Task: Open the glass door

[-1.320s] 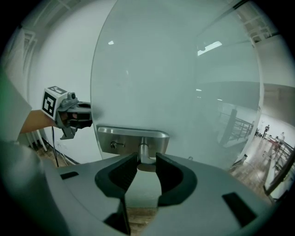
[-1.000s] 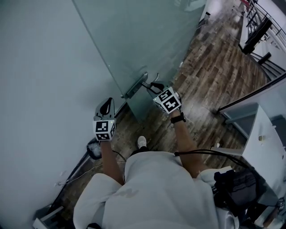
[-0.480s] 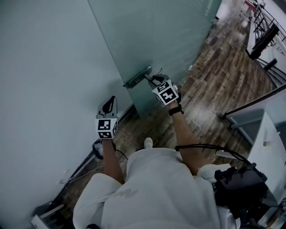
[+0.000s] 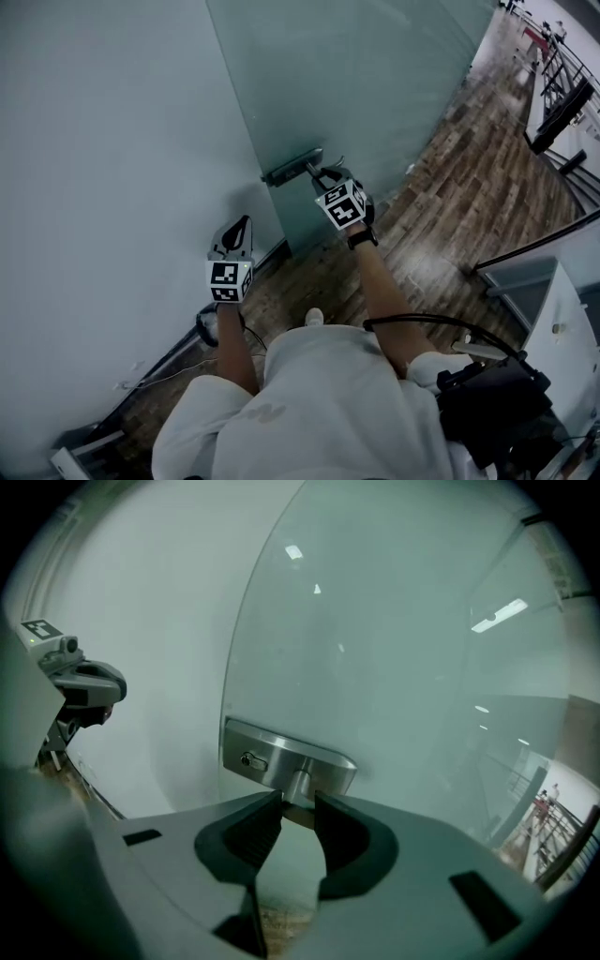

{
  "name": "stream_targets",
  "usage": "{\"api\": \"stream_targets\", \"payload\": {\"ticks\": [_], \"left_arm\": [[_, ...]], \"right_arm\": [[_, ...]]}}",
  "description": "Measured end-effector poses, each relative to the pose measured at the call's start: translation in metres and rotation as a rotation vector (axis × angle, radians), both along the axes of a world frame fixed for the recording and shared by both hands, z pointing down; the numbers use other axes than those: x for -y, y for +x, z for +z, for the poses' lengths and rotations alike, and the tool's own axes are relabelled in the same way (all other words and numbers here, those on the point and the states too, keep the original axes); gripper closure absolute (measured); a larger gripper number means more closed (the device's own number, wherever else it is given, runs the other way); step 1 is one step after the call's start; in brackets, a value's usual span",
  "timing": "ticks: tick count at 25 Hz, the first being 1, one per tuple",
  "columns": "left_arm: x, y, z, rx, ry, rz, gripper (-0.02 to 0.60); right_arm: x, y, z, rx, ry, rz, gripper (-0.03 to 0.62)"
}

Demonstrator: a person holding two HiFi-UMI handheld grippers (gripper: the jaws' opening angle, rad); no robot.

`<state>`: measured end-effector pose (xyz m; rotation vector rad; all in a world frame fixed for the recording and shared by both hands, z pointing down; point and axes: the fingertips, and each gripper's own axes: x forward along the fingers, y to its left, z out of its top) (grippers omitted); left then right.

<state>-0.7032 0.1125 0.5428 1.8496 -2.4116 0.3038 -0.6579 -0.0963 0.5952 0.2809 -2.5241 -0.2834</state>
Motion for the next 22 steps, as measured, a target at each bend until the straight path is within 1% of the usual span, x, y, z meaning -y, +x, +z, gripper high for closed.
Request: {"api": "stream_targets", "payload": {"ticks": [3, 5, 7, 9, 10, 11, 13, 15, 18, 20, 22], "left_arm": [[0.022, -0.017, -0.014, 0.016, 0.041, 0.015, 0.578], [0.029, -0.019, -0.009, 0.003, 0.039, 0.024, 0.578], [0.034, -0.013, -0.004, -0.014, 0.03, 0.035, 0.578], [0.039, -0.004, -0.007, -0.015, 0.023, 0.047, 0.578], [0.042, 0.0, -0.011, -0.012, 0.023, 0.053, 0.578], [0.044, 0.004, -0.015, -0.011, 0.026, 0.059, 0.578], [0.048, 0.015, -0.021, -0.013, 0.033, 0.078, 0.578], [0.057, 0.032, -0.027, -0.014, 0.042, 0.107, 0.578], [0.081, 0.066, -0.033, -0.01, 0.062, 0.16, 0.578], [0.112, 0.096, -0.039, -0.006, 0.082, 0.223, 0.578], [0.144, 0.134, -0.047, -0.01, 0.1, 0.298, 0.578]], "right_arm": [[0.019, -0.034, -0.011, 0.0, 0.021, -0.023, 0.482], [0.022, -0.048, -0.005, -0.02, 0.013, -0.049, 0.482], [0.02, -0.053, 0.003, -0.04, 0.015, -0.066, 0.482], [0.019, -0.054, 0.002, -0.043, 0.021, -0.066, 0.482], [0.02, -0.053, -0.002, -0.043, 0.025, -0.066, 0.488], [0.018, -0.051, -0.005, -0.047, 0.027, -0.071, 0.513], [0.011, -0.043, -0.009, -0.043, 0.024, -0.089, 0.515], [0.003, -0.026, -0.017, 0.004, 0.013, -0.09, 0.517], [-0.001, 0.024, -0.038, 0.152, -0.012, -0.053, 0.517], [0.012, 0.079, -0.053, 0.254, -0.031, 0.025, 0.519], [0.028, 0.148, -0.067, 0.311, -0.039, 0.141, 0.554]]}}
